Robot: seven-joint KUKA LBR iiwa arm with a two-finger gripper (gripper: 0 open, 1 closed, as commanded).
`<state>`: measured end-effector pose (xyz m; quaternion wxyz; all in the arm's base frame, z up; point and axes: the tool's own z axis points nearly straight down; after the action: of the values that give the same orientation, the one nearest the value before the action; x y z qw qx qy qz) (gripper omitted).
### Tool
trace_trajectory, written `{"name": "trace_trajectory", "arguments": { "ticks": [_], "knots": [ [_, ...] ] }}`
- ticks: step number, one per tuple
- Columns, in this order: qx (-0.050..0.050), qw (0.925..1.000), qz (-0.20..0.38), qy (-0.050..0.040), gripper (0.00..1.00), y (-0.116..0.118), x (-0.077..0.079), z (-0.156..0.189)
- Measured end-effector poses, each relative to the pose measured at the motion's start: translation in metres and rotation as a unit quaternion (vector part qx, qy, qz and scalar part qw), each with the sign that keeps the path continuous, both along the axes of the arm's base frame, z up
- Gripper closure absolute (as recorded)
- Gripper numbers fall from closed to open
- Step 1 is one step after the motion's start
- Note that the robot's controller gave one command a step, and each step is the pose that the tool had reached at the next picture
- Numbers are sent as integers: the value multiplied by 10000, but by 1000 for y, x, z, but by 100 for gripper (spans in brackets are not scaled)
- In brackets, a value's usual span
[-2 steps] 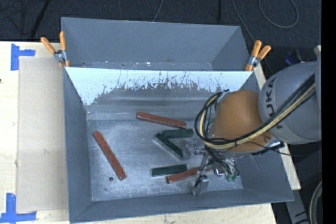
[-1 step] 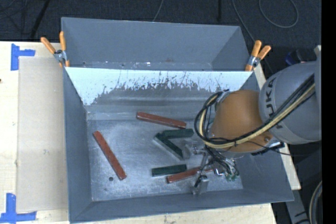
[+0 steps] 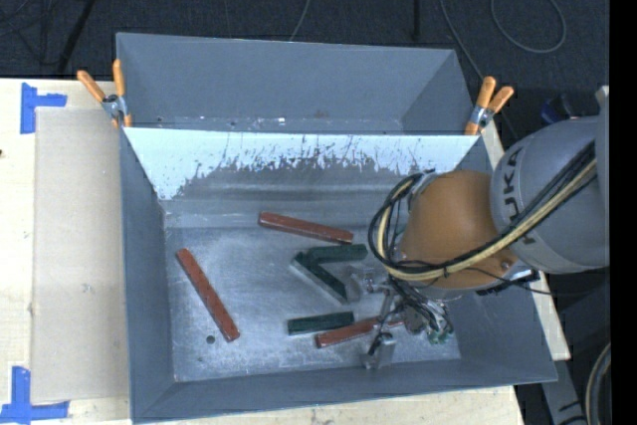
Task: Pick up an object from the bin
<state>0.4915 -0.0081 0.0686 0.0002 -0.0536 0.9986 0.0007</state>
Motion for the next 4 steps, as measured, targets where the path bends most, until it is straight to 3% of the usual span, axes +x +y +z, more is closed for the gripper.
{"name": "trace_trajectory", "arguments": {
  "ticks": [1,2,3,4],
  "knots": [
    [1,10000,-31,1,0,0,0,0],
    [-4,10000,-39,-3,100,-1,1,1],
    [-6,10000,-61,-13,100,0,2,47],
    [-5,10000,-78,1,100,0,2,53]
  ]
}}
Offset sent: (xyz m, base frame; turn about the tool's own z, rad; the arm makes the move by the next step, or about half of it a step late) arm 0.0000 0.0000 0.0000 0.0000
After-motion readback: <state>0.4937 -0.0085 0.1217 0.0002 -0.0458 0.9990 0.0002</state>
